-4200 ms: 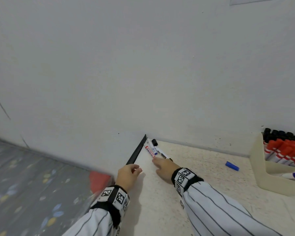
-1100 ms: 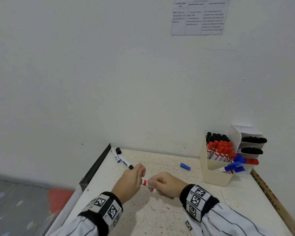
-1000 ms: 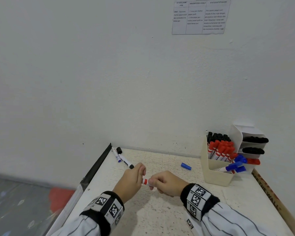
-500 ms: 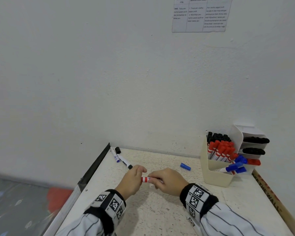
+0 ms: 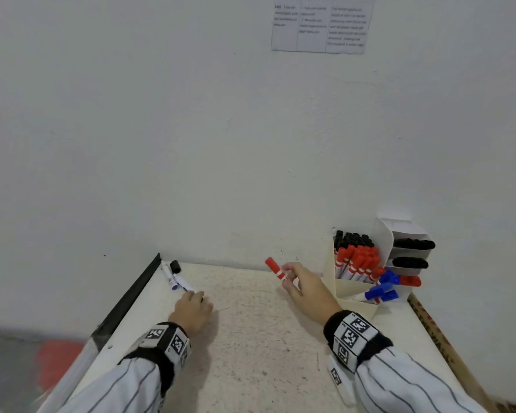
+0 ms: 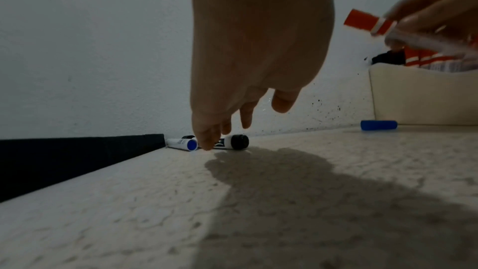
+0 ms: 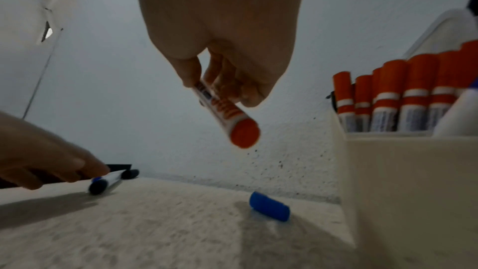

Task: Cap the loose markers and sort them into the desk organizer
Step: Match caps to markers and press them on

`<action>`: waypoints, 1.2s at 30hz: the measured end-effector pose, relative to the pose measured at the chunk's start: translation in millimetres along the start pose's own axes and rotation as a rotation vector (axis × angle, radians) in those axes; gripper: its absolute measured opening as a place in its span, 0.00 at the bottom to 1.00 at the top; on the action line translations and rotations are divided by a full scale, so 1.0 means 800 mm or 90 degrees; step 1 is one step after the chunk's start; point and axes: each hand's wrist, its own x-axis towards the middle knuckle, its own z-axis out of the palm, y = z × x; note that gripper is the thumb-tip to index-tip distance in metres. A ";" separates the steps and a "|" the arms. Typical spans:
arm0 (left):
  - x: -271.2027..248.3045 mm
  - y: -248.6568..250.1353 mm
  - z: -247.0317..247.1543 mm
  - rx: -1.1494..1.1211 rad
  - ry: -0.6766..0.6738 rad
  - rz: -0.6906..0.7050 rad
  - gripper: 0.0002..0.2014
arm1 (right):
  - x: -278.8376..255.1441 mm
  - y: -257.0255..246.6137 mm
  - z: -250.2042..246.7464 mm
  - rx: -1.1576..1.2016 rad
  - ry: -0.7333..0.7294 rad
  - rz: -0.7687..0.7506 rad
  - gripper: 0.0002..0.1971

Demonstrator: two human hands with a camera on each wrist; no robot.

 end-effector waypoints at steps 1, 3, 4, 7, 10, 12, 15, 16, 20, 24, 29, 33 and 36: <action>0.002 0.001 0.000 0.017 0.004 -0.004 0.24 | 0.001 0.003 -0.008 0.024 0.023 0.002 0.21; 0.006 0.001 0.002 0.038 0.016 0.000 0.26 | 0.003 0.008 -0.025 0.064 0.074 0.006 0.29; 0.010 0.001 0.003 0.052 0.014 0.009 0.26 | 0.004 0.009 -0.034 0.077 0.100 0.011 0.30; 0.019 0.004 0.007 0.076 -0.023 0.020 0.24 | 0.007 0.010 -0.064 0.061 0.179 0.015 0.27; 0.019 0.012 0.008 0.096 0.021 0.041 0.17 | 0.014 0.017 -0.090 0.030 0.283 0.029 0.19; 0.019 0.018 0.008 0.096 0.062 0.047 0.13 | 0.018 0.025 -0.103 0.004 0.332 0.060 0.14; 0.011 0.029 0.006 0.088 0.084 0.012 0.13 | 0.022 0.027 -0.117 -0.015 0.366 0.096 0.13; 0.009 0.030 0.006 0.100 0.078 -0.002 0.15 | 0.022 0.025 -0.121 -0.031 0.377 0.099 0.12; 0.005 0.032 0.011 0.121 0.043 -0.009 0.13 | 0.016 0.017 -0.127 -0.055 0.397 0.085 0.13; 0.002 0.030 0.015 0.107 -0.030 0.003 0.17 | 0.014 0.023 -0.127 -0.071 0.381 0.088 0.11; -0.003 0.032 0.013 -0.015 0.021 -0.016 0.10 | 0.022 0.042 -0.117 -0.106 0.308 0.123 0.10; -0.008 0.031 0.009 -0.130 0.113 -0.019 0.06 | 0.031 0.038 -0.112 -0.108 0.304 0.150 0.08; -0.010 0.029 0.009 -0.187 0.155 0.005 0.08 | 0.036 0.030 -0.116 -0.103 0.298 0.162 0.06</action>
